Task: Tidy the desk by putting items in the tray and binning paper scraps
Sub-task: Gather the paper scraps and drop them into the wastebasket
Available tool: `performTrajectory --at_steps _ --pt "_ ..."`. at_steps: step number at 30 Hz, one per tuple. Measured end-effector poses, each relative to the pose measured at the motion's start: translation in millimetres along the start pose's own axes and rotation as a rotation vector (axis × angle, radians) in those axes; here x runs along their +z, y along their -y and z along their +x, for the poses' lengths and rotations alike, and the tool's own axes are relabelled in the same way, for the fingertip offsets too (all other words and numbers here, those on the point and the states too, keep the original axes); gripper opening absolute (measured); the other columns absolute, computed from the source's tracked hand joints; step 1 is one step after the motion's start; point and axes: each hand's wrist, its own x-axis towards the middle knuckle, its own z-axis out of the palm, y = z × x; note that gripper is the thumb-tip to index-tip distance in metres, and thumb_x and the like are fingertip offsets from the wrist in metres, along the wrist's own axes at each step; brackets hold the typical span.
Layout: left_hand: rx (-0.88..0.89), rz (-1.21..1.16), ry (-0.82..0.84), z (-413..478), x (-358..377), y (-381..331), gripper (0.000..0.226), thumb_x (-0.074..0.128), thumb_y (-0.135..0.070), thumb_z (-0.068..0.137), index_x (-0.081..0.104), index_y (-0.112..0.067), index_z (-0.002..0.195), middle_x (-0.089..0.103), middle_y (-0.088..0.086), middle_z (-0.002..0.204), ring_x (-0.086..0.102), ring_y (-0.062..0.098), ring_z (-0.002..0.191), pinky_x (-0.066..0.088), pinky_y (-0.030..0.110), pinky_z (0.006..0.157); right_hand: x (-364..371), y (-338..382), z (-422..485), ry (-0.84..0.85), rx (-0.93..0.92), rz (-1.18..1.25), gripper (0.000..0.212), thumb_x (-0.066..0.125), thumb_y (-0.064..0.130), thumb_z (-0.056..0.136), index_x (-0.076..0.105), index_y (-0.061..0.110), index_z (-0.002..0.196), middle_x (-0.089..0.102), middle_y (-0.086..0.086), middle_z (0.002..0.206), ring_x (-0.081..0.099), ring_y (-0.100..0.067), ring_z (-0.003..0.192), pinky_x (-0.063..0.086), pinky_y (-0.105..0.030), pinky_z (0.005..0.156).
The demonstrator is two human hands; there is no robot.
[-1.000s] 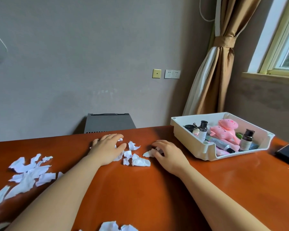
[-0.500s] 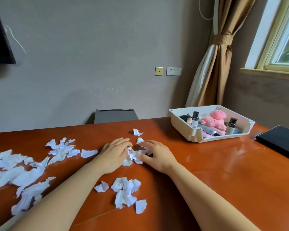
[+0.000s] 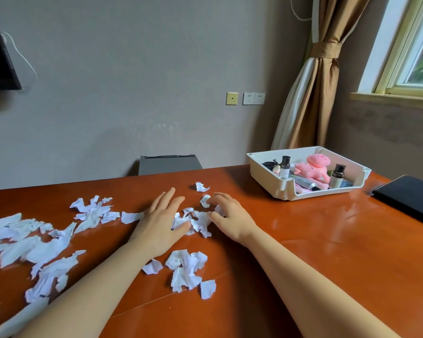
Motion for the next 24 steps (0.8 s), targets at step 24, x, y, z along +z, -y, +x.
performTrajectory --at_steps 24 --pt "0.030 -0.181 -0.097 7.9 13.2 2.6 0.014 0.047 -0.022 0.097 0.054 -0.022 0.109 0.052 -0.003 0.124 0.050 0.012 0.109 0.046 0.018 0.084 8.3 4.7 -1.5 -0.094 -0.045 -0.131 0.021 0.046 0.012 0.095 0.066 0.014 0.102 0.060 -0.004 0.104 0.052 -0.016 0.091 0.044 -0.021 0.070"
